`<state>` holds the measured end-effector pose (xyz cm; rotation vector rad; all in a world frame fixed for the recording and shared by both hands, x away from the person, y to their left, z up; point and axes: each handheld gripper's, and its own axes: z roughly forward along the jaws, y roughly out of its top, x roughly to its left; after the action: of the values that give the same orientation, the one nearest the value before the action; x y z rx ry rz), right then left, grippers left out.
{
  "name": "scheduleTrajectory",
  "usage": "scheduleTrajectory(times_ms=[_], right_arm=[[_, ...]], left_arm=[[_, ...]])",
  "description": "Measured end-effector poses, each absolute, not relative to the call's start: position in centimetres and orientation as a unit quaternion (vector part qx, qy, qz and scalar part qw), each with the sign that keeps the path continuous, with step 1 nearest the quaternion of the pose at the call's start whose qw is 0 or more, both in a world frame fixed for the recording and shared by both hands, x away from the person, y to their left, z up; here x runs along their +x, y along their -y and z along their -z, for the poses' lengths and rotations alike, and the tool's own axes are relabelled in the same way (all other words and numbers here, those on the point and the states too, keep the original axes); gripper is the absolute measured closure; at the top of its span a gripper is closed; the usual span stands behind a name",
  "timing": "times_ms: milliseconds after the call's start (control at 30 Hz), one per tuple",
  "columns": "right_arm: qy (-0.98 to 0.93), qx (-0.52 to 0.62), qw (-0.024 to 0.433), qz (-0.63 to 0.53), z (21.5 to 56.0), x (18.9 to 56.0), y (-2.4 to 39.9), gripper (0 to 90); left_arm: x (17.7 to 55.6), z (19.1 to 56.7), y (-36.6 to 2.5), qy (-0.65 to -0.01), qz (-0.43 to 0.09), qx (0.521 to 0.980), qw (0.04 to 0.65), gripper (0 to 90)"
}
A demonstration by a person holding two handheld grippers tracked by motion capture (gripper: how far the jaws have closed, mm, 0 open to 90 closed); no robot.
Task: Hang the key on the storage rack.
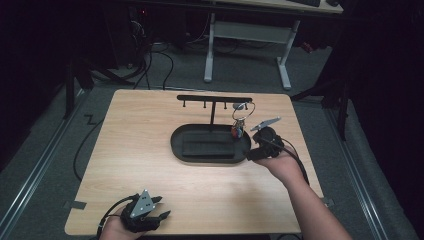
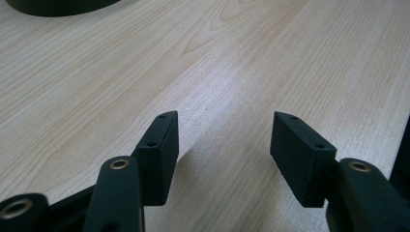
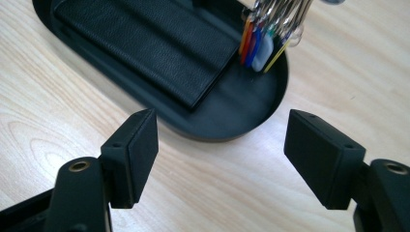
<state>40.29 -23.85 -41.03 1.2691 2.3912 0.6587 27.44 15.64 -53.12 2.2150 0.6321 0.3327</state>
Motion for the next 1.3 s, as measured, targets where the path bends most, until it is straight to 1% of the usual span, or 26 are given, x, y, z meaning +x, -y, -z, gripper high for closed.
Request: scheduleTrajectory(times_ms=[33,200,233,300,333,367,400,467,500,533,567,633,667,700,733,767,800,833,967,1067,1200,1300], right_arm=[[-0.843,0.448,0.181,-0.236,41.9,39.6,24.1,28.1],[-0.838,0.446,0.182,-0.257,43.4,38.1,24.8,28.1],[-0.837,0.439,0.199,-0.259,44.2,37.1,24.9,28.0],[-0.832,0.437,0.203,-0.274,45.1,36.1,25.1,27.8],[-0.832,0.437,0.203,-0.274,45.1,36.1,25.1,27.8],[-0.828,0.437,0.197,-0.291,46.1,35.0,25.4,28.3],[-0.828,0.437,0.197,-0.291,46.1,35.0,25.4,28.3],[-0.822,0.442,0.187,-0.308,47.4,34.0,25.6,28.5],[-0.813,0.447,0.183,-0.323,48.6,33.0,25.9,28.4],[-0.813,0.447,0.183,-0.323,48.6,33.0,25.9,28.4],[-0.808,0.448,0.183,-0.336,49.7,32.0,26.2,27.9],[-0.803,0.450,0.186,-0.344,50.3,31.5,26.3,27.8],[-0.790,0.445,0.223,-0.357,51.1,30.0,26.5,29.2],[-0.779,0.444,0.247,-0.369,51.6,29.0,26.8,31.0],[-0.774,0.444,0.250,-0.375,51.8,28.3,27.1,30.6],[-0.773,0.454,0.229,-0.379,51.6,28.0,27.3,27.9],[-0.773,0.454,0.229,-0.379,51.6,28.0,27.3,27.9],[-0.765,0.458,0.222,-0.393,51.4,27.1,27.6,27.0],[-0.773,0.448,0.215,-0.393,52.1,25.9,27.5,27.8],[-0.776,0.441,0.222,-0.393,52.1,26.3,27.1,27.6],[-0.777,0.440,0.213,-0.397,52.4,26.5,26.8,27.7],[-0.782,0.436,0.214,-0.390,52.5,26.4,26.7,27.7]], left_arm=[[27.5,53.1,-15.7,-0.251,-0.131,0.873,0.397,44.0],[27.5,53.2,-15.7,-0.253,-0.129,0.872,0.399,44.2],[27.5,53.2,-15.7,-0.254,-0.127,0.871,0.401,44.6],[27.5,53.2,-15.7,-0.255,-0.126,0.870,0.402,44.7],[27.5,53.2,-15.7,-0.255,-0.126,0.870,0.402,44.7],[27.5,53.2,-15.7,-0.255,-0.125,0.871,0.401,44.7],[27.5,53.2,-15.7,-0.255,-0.125,0.871,0.401,44.6],[27.5,53.2,-15.6,-0.256,-0.127,0.870,0.401,44.6],[27.5,53.3,-15.5,-0.257,-0.124,0.869,0.403,44.6],[27.5,53.3,-15.5,-0.257,-0.124,0.869,0.403,44.6],[27.5,53.4,-15.3,-0.252,-0.122,0.873,0.400,44.6],[27.5,53.5,-15.2,-0.250,-0.121,0.873,0.400,44.5],[27.5,53.5,-15.1,-0.249,-0.119,0.873,0.402,44.2],[27.5,53.5,-15.0,-0.249,-0.118,0.873,0.401,43.8],[27.5,53.5,-15.0,-0.249,-0.118,0.873,0.401,43.4],[27.5,53.5,-15.0,-0.252,-0.115,0.871,0.406,42.8],[27.5,53.5,-15.0,-0.252,-0.115,0.871,0.406,42.5],[27.4,53.4,-14.9,-0.255,-0.113,0.866,0.415,42.2],[27.0,53.1,-15.0,-0.253,-0.116,0.858,0.431,42.0],[27.0,53.1,-15.1,-0.256,-0.117,0.857,0.431,41.7],[27.0,53.0,-15.2,-0.256,-0.119,0.857,0.432,41.5],[27.1,53.1,-15.2,-0.255,-0.118,0.858,0.430,41.5]])
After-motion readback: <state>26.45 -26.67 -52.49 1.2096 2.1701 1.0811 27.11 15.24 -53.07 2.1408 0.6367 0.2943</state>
